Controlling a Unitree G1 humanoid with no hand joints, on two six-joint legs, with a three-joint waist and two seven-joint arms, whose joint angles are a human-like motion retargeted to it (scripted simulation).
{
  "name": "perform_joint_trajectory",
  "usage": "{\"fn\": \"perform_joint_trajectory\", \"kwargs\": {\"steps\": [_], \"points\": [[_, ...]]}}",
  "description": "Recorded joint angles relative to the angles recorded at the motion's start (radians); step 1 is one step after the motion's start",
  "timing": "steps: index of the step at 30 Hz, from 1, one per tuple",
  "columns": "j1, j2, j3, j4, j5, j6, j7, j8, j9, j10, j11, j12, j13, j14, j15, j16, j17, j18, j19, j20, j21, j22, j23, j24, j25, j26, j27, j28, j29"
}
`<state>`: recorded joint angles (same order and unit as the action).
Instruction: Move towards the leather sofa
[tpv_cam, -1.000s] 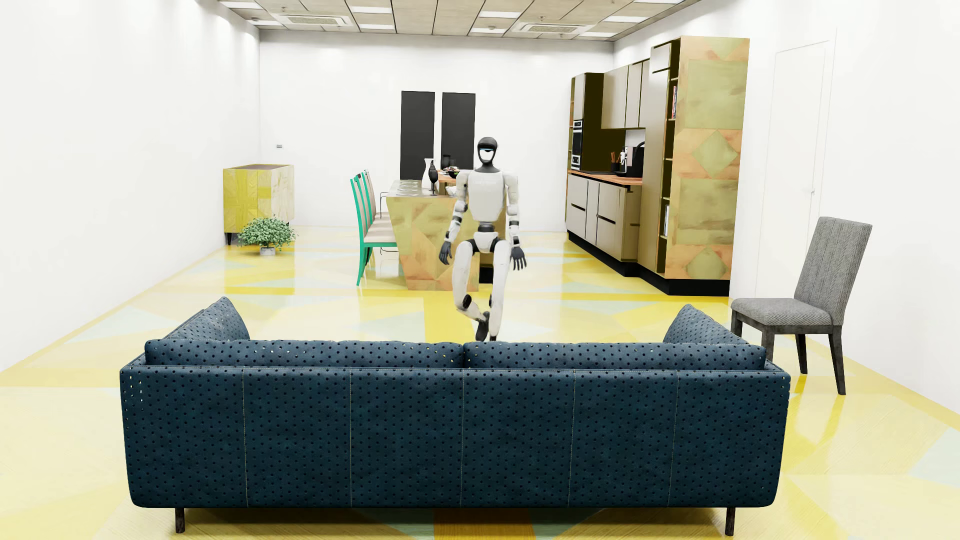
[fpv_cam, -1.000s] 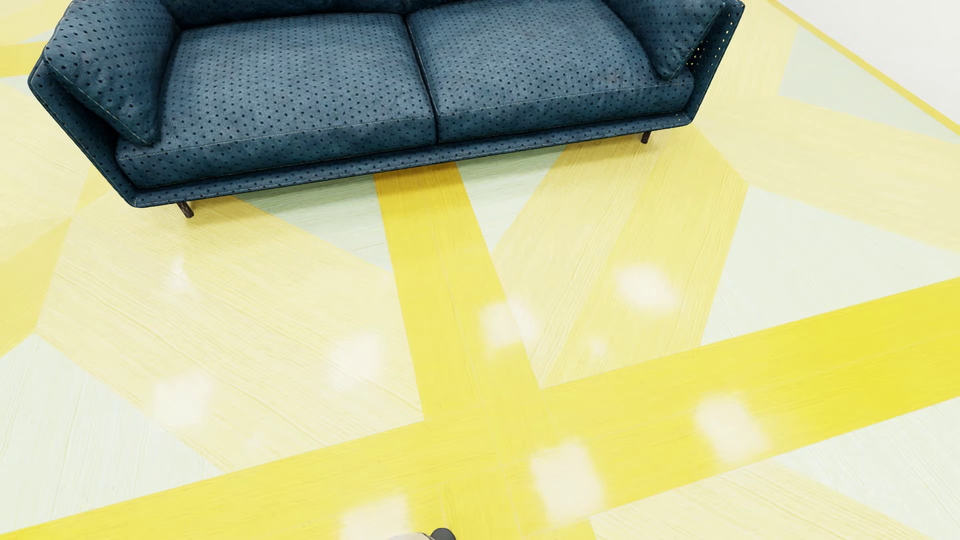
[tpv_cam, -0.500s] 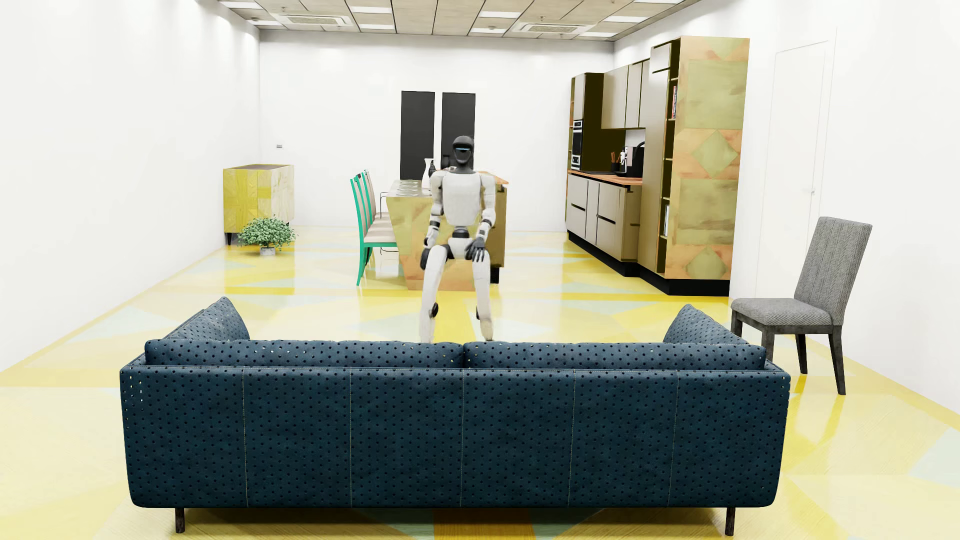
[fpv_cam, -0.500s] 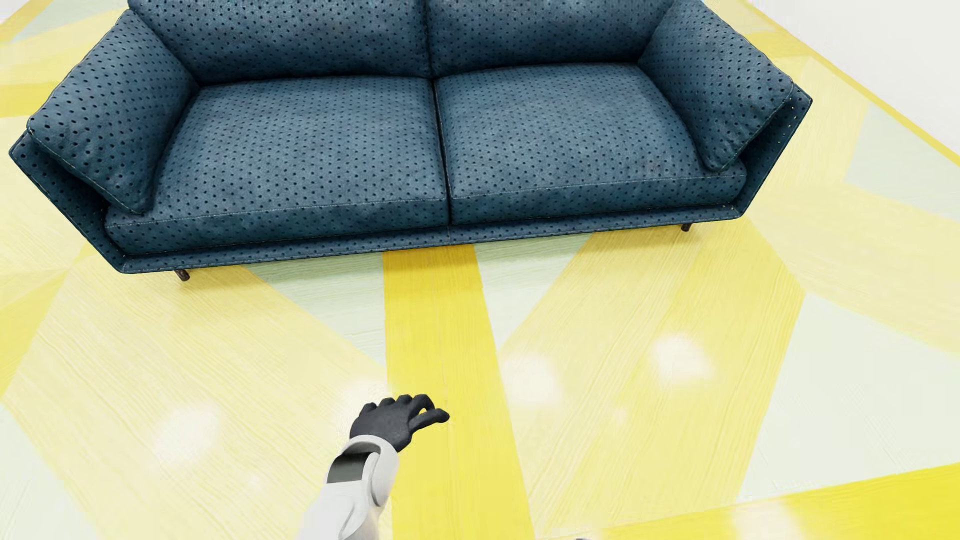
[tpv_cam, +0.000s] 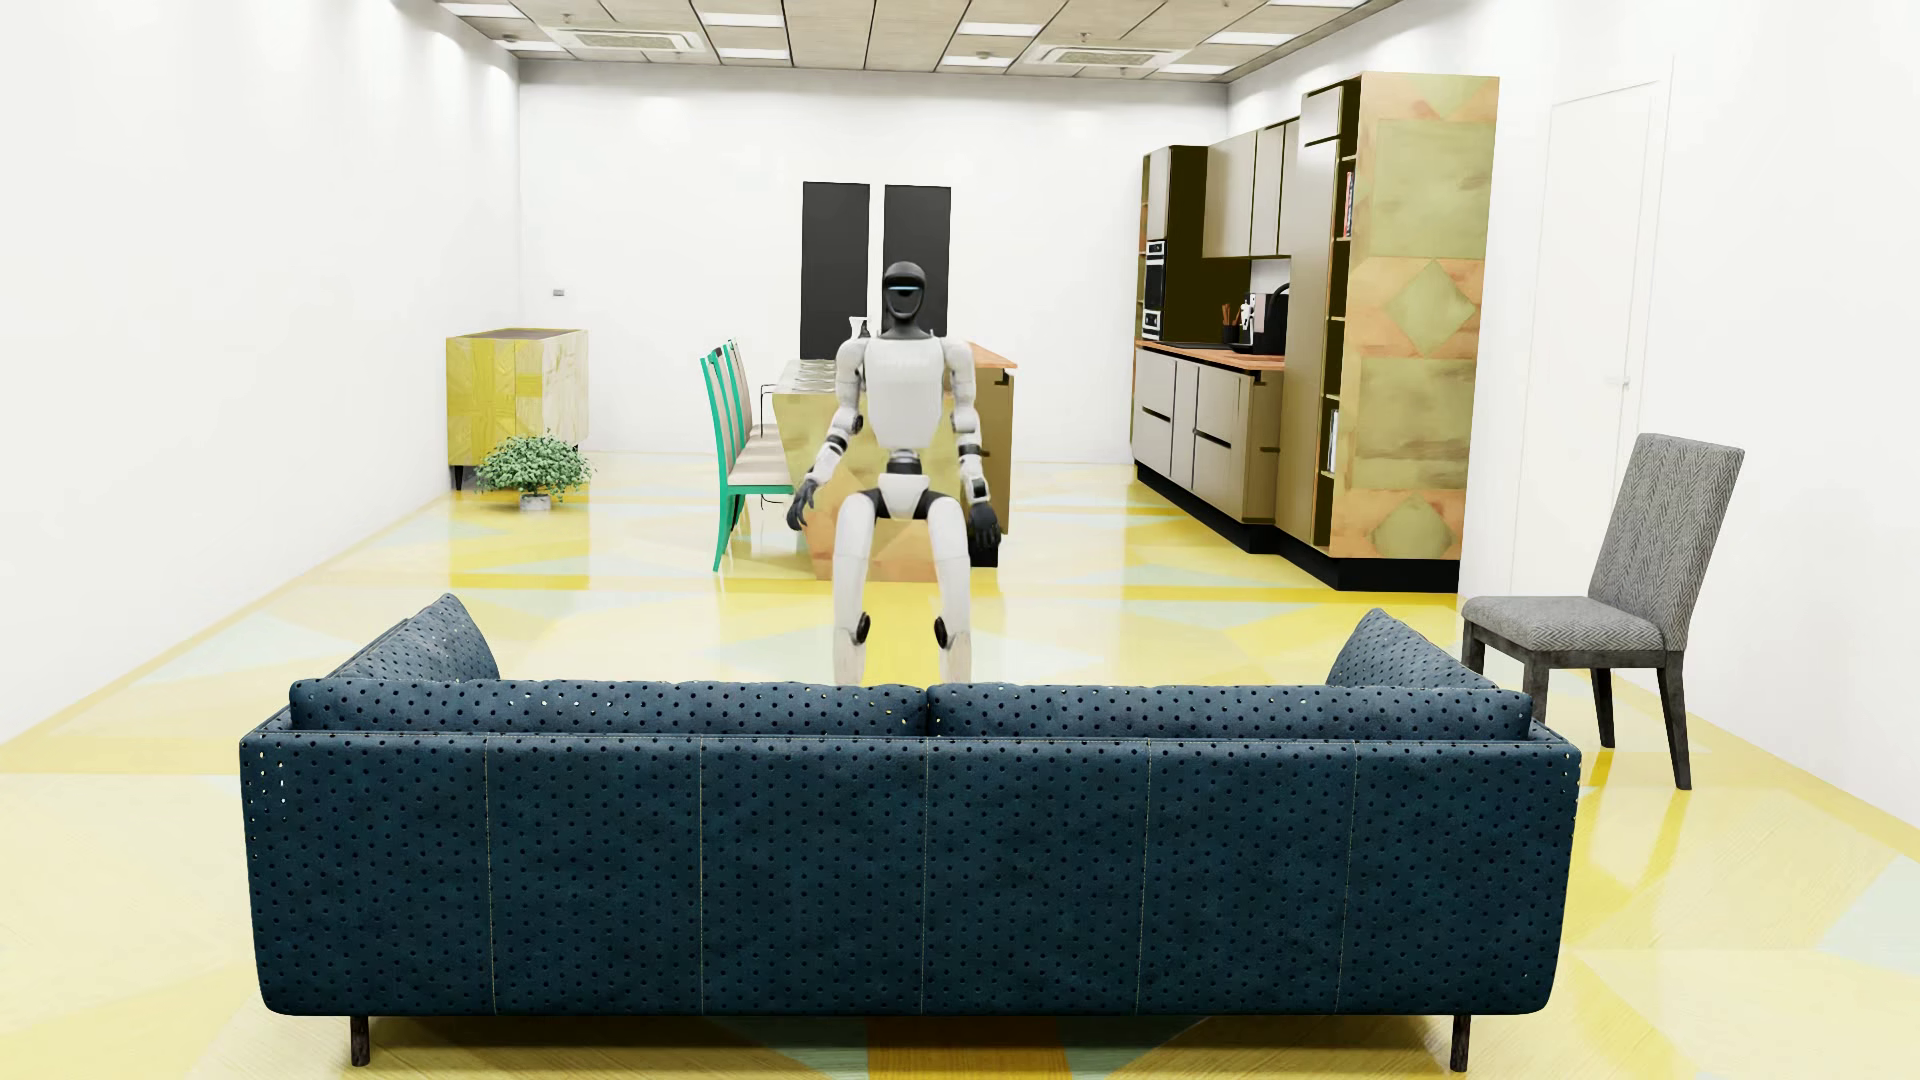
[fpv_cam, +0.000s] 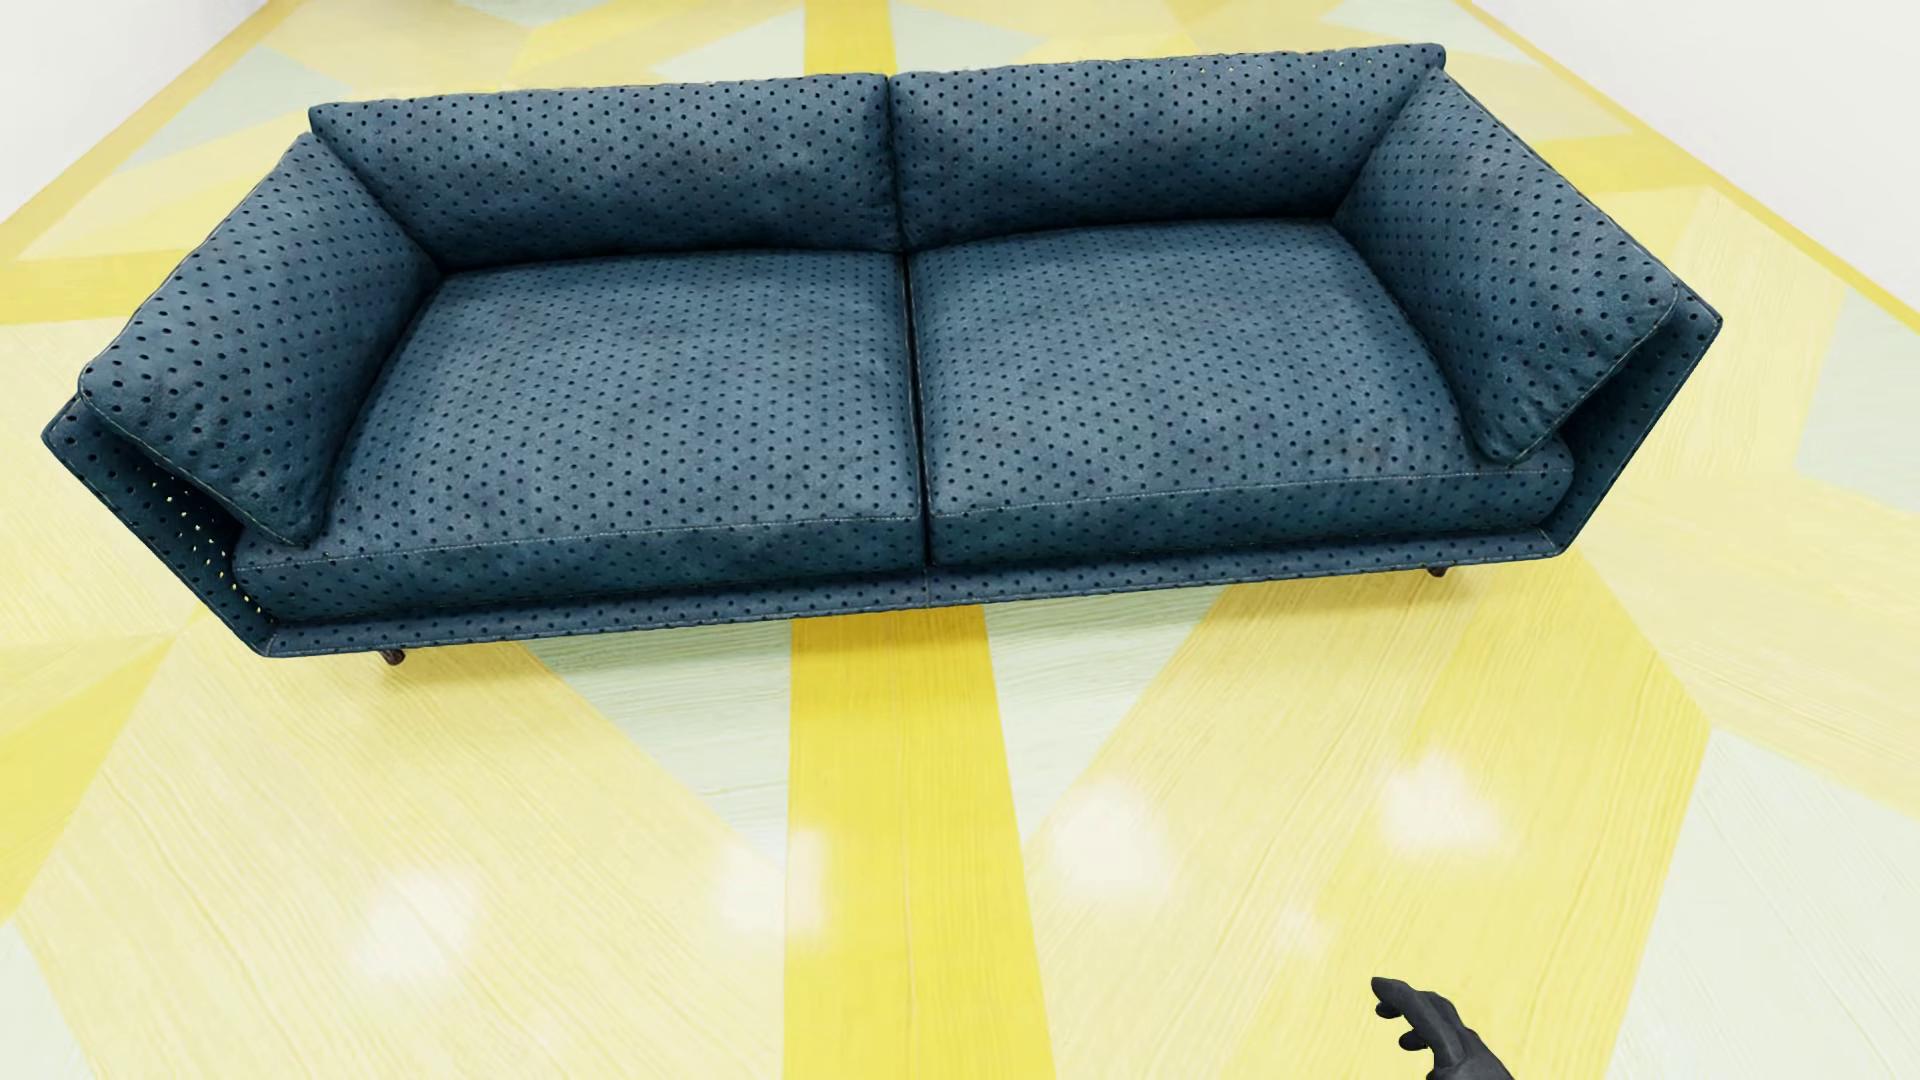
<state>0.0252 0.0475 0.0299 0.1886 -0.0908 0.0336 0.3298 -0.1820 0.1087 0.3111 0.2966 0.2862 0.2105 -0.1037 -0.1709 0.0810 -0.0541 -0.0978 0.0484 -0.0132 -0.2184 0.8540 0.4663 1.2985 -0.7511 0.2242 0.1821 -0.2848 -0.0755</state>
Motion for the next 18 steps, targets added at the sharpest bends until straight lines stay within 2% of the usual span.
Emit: {"fn": "perform_joint_trajectory", "kwargs": {"steps": [2,4,6,7,9,11,13,16,18], "points": [[0.029,0.032,0.006,-0.028,-0.017,-0.007,-0.011,-0.02,-0.009,-0.051,-0.035,-0.018,0.023,0.012,-0.002,-0.039,0.019,0.0,0.005,0.097,0.016,-0.073,0.094,-0.054,-0.022,0.01,0.018,0.106,0.042],[0.037,0.043,0.01,-0.045,-0.031,-0.014,-0.029,-0.04,-0.011,-0.068,-0.036,-0.05,0.029,0.016,-0.013,-0.073,0.015,-0.002,0.009,0.148,0.07,-0.141,0.22,-0.099,-0.099,0.01,0.052,0.194,0.139],[0.023,0.045,0.011,-0.054,-0.042,-0.02,-0.055,-0.065,-0.007,-0.052,-0.022,-0.092,0.042,0.011,-0.026,-0.082,0.009,-0.002,0.009,0.145,0.12,-0.195,0.309,-0.118,-0.195,-0.018,0.071,0.225,0.238],[0.01,0.045,0.01,-0.057,-0.047,-0.022,-0.069,-0.079,-0.004,-0.042,-0.02,-0.108,0.05,0.008,-0.029,-0.079,0.014,-0.002,0.009,0.129,0.126,-0.228,0.331,-0.124,-0.226,-0.04,0.071,0.222,0.264],[-0.014,0.043,0.006,-0.064,-0.053,-0.024,-0.093,-0.103,0.003,-0.029,-0.026,-0.121,0.072,0.007,-0.033,-0.066,0.031,-0.002,0.009,0.095,0.1,-0.295,0.334,-0.138,-0.24,-0.083,0.059,0.212,0.258],[-0.039,0.032,0.001,-0.066,-0.054,-0.025,-0.106,-0.115,0.01,-0.02,-0.032,-0.117,0.084,0.007,-0.034,-0.055,0.048,-0.003,0.007,0.078,0.063,-0.339,0.315,-0.153,-0.218,-0.099,0.043,0.206,0.217],[-0.065,0.01,-0.002,-0.062,-0.05,-0.023,-0.11,-0.117,0.018,-0.009,-0.03,-0.104,0.074,0.008,-0.034,-0.05,0.051,-0.004,0.003,0.073,0.051,-0.345,0.295,-0.16,-0.207,-0.086,0.035,0.207,0.186],[-0.109,-0.025,-0.004,-0.057,-0.048,-0.02,-0.119,-0.124,0.03,0.009,-0.02,-0.091,0.027,0.01,-0.033,-0.043,0.042,0.0,0.001,0.065,0.062,-0.276,0.278,-0.127,-0.202,-0.042,0.034,0.231,0.153],[-0.143,-0.052,-0.003,-0.062,-0.057,-0.018,-0.134,-0.137,0.038,0.027,-0.001,-0.08,-0.016,0.006,-0.037,-0.046,0.032,0.009,0.004,0.072,0.083,-0.214,0.282,-0.1,-0.206,-0.003,0.038,0.321,0.132]]}}
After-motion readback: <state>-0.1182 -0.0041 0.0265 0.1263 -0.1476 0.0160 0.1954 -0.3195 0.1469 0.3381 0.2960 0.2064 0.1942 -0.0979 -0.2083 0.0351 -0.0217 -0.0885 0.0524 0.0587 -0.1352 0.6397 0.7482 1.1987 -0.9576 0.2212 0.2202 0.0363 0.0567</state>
